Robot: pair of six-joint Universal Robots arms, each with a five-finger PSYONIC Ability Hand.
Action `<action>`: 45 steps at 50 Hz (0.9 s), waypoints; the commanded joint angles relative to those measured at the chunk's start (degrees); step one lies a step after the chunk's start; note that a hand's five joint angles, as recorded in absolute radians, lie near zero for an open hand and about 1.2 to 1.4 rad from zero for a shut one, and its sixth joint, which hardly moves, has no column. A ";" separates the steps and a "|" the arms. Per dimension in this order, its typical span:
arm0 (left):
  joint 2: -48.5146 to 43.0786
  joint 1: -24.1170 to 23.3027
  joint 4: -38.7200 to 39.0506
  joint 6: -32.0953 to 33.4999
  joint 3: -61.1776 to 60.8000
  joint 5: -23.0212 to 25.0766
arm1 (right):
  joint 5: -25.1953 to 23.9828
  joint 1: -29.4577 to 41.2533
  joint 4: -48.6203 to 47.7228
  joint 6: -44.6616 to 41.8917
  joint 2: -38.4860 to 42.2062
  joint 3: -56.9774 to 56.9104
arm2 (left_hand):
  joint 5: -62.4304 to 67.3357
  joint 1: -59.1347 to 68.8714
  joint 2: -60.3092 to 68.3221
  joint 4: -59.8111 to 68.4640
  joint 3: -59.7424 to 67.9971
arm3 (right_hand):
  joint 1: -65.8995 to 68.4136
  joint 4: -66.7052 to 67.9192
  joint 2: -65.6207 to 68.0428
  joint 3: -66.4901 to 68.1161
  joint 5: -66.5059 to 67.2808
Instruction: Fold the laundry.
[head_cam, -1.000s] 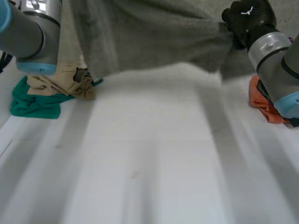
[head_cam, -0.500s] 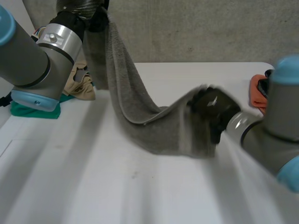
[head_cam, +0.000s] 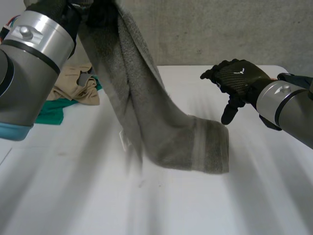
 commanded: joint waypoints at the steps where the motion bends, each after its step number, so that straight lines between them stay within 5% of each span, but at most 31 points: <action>1: 2.94 -0.11 0.11 0.42 -3.97 2.04 | 0.97 0.21 2.24 -3.84 7.17 -5.14 | 13.73 13.63 11.41 11.23 11.63 | -2.92 -2.14 -2.25 -2.02 -2.43; 17: 9.53 -0.64 0.55 0.16 -5.03 2.75 | -6.85 0.21 2.42 14.10 38.91 -29.13 | 13.73 13.63 11.41 11.23 11.63 | 2.51 3.29 3.19 3.42 3.01; 20: 10.24 -0.73 0.64 0.34 -5.38 2.66 | -5.71 0.30 2.07 14.54 42.08 -32.91 | 13.73 13.63 11.41 11.23 11.63 | 58.17 58.95 58.85 59.07 58.66; 21: 10.41 -0.73 0.64 0.34 -5.38 2.66 | -4.84 0.21 2.07 14.63 42.34 -33.62 | 13.73 13.63 11.41 11.23 11.63 | 66.99 67.77 67.67 67.89 67.48; 27: 10.24 0.41 0.20 0.42 -5.99 2.49 | 5.27 -0.40 1.28 12.70 34.98 -31.00 | 13.73 13.63 11.41 11.23 11.63 | 67.08 67.86 67.75 67.98 67.57; 37: 11.12 12.45 -7.96 0.42 -8.81 2.13 | 5.63 -10.42 5.49 -18.57 4.48 -15.35 | 13.73 13.63 11.41 11.23 11.63 | 67.08 67.86 67.75 67.98 67.57; 45: 11.47 16.76 -16.76 0.51 -12.76 2.57 | 3.09 -10.77 19.89 -22.20 -1.95 -15.43 | 13.73 13.63 11.41 11.23 11.63 | 67.08 67.86 67.75 67.98 67.57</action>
